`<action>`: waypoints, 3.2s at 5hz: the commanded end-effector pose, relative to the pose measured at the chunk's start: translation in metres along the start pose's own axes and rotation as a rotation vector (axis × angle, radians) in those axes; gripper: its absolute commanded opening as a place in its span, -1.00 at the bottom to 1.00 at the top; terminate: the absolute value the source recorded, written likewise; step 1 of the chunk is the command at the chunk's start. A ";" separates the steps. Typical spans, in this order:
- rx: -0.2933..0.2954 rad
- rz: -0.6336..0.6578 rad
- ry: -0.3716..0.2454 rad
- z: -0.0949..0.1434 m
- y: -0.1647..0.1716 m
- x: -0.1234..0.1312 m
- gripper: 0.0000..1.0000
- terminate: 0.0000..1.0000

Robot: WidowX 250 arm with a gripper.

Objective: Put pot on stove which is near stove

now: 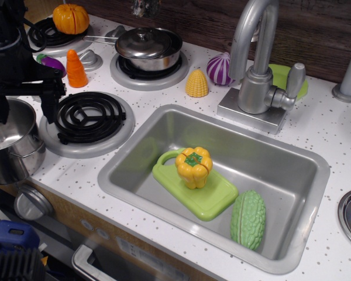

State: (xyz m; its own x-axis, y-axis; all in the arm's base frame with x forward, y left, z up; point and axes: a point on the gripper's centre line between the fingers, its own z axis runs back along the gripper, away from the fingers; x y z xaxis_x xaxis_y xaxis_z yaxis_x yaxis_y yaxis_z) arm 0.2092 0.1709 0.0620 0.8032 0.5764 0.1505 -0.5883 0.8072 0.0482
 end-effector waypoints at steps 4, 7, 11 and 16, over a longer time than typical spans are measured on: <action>-0.052 0.032 0.036 -0.021 0.012 0.008 -1.00 -1.00; 0.000 -0.017 -0.034 -0.003 0.006 0.011 -1.00 -1.00; -0.076 -0.105 -0.146 0.018 -0.039 0.027 -1.00 -1.00; -0.170 -0.217 -0.150 0.002 -0.079 0.041 -1.00 -1.00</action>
State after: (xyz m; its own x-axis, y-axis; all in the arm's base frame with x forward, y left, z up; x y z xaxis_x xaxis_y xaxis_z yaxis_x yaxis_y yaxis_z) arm 0.2868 0.1254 0.0548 0.8875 0.3783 0.2633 -0.3700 0.9254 -0.0823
